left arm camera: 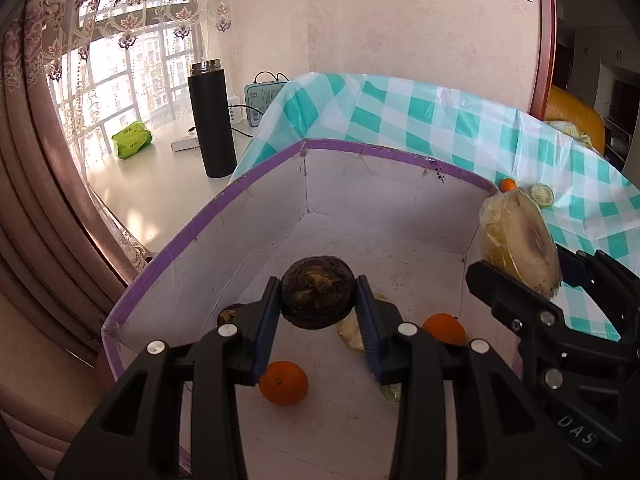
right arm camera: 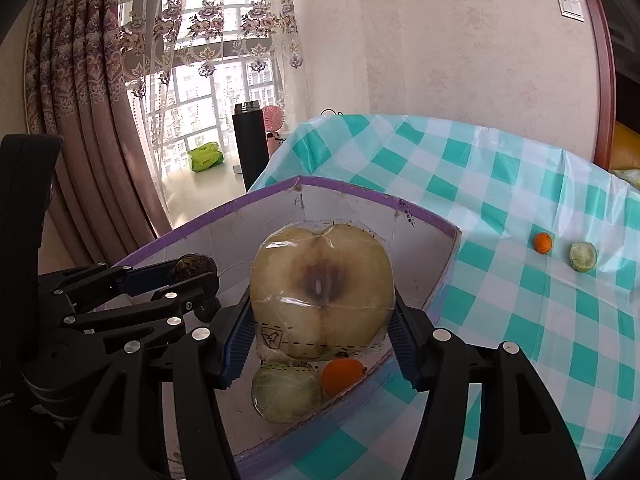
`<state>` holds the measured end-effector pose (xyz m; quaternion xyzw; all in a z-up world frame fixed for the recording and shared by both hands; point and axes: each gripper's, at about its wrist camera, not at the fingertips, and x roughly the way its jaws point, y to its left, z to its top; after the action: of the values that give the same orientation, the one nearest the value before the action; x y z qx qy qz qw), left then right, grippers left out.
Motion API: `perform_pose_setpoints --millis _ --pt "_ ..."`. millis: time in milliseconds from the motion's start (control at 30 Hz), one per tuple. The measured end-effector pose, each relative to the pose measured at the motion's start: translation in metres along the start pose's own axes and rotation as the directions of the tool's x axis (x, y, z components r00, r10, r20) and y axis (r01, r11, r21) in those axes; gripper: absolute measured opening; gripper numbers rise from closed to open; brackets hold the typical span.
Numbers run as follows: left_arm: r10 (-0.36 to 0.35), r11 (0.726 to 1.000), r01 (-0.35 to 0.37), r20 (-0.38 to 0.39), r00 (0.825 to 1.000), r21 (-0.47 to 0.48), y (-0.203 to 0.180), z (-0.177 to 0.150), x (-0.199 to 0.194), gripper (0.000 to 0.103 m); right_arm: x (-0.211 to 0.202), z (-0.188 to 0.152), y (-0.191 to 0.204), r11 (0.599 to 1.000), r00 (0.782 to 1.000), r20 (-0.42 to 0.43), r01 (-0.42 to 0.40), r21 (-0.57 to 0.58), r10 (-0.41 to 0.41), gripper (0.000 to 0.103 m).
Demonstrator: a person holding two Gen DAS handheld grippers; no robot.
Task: Organize fruits
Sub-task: 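Lower both tools into the box and open them to release the fruits, then withdraw both open tools from the box back toward the table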
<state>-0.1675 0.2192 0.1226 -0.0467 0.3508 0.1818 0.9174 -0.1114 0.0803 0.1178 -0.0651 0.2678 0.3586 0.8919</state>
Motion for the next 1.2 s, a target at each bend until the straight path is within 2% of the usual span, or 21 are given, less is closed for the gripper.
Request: perform_pose_setpoints --millis 100,167,300,367,467,533,667,733,767,800,833,900,967,1100,1200 --pt "0.007 1.000 -0.007 -0.034 0.999 -0.006 0.013 -0.002 0.008 0.038 0.017 0.002 0.010 0.999 0.998 -0.051 0.018 -0.046 -0.020 0.059" --pt "0.038 0.999 -0.037 -0.050 0.998 0.011 0.018 -0.003 0.014 0.038 0.031 0.001 0.019 0.993 0.994 -0.097 0.044 -0.105 -0.054 0.059" --pt "0.093 0.994 -0.088 -0.087 0.992 0.057 0.023 -0.008 0.024 0.038 0.065 -0.007 0.032 0.971 0.965 -0.221 0.089 -0.221 -0.139 0.059" --pt "0.126 0.988 -0.116 -0.094 0.988 0.098 0.022 -0.009 0.026 0.038 0.073 -0.008 0.040 0.952 0.957 -0.229 0.109 -0.287 -0.179 0.059" --pt "0.189 0.970 -0.168 -0.113 0.975 0.174 0.018 -0.013 0.031 0.038 0.083 -0.008 0.043 0.930 0.928 -0.285 0.135 -0.343 -0.240 0.059" --pt "0.194 0.968 -0.167 -0.131 0.972 0.189 0.018 -0.016 0.035 0.038 0.085 -0.009 0.042 0.924 0.916 -0.309 0.136 -0.358 -0.255 0.059" --pt "0.221 0.960 -0.186 -0.161 0.962 0.209 0.017 -0.019 0.040 0.040 0.086 -0.011 0.043 0.911 0.903 -0.328 0.138 -0.390 -0.278 0.059" --pt "0.222 0.960 -0.186 -0.168 0.960 0.207 0.018 -0.019 0.041 0.042 0.085 -0.012 0.043 0.909 0.903 -0.329 0.135 -0.394 -0.276 0.065" --pt "0.217 0.962 -0.182 -0.171 0.961 0.202 0.018 -0.019 0.041 0.050 0.084 -0.012 0.042 0.909 0.905 -0.323 0.137 -0.394 -0.277 0.069" --pt "0.214 0.964 -0.180 -0.171 0.962 0.196 0.019 -0.018 0.040 0.063 0.083 -0.012 0.042 0.909 0.906 -0.320 0.140 -0.393 -0.278 0.076" --pt "0.221 0.963 -0.187 -0.168 0.961 0.194 0.019 -0.017 0.039 0.069 0.082 -0.012 0.041 0.909 0.908 -0.316 0.140 -0.393 -0.276 0.081" --pt "0.256 0.955 -0.221 -0.166 0.952 0.199 0.020 -0.016 0.039 0.079 0.081 -0.013 0.042 0.904 0.909 -0.305 0.147 -0.401 -0.283 0.083" --pt "0.275 0.951 -0.242 -0.164 0.948 0.193 0.024 -0.015 0.038 0.086 0.081 -0.013 0.042 0.904 0.911 -0.301 0.148 -0.401 -0.283 0.085" --pt "0.346 0.928 -0.315 -0.150 0.926 0.198 0.028 -0.013 0.036 0.101 0.079 -0.013 0.042 0.902 0.916 -0.282 0.157 -0.401 -0.285 0.088" --pt "0.367 0.917 -0.330 -0.148 0.919 0.224 0.026 -0.014 0.037 0.101 0.077 -0.012 0.041 0.906 0.922 -0.270 0.157 -0.392 -0.277 0.088"
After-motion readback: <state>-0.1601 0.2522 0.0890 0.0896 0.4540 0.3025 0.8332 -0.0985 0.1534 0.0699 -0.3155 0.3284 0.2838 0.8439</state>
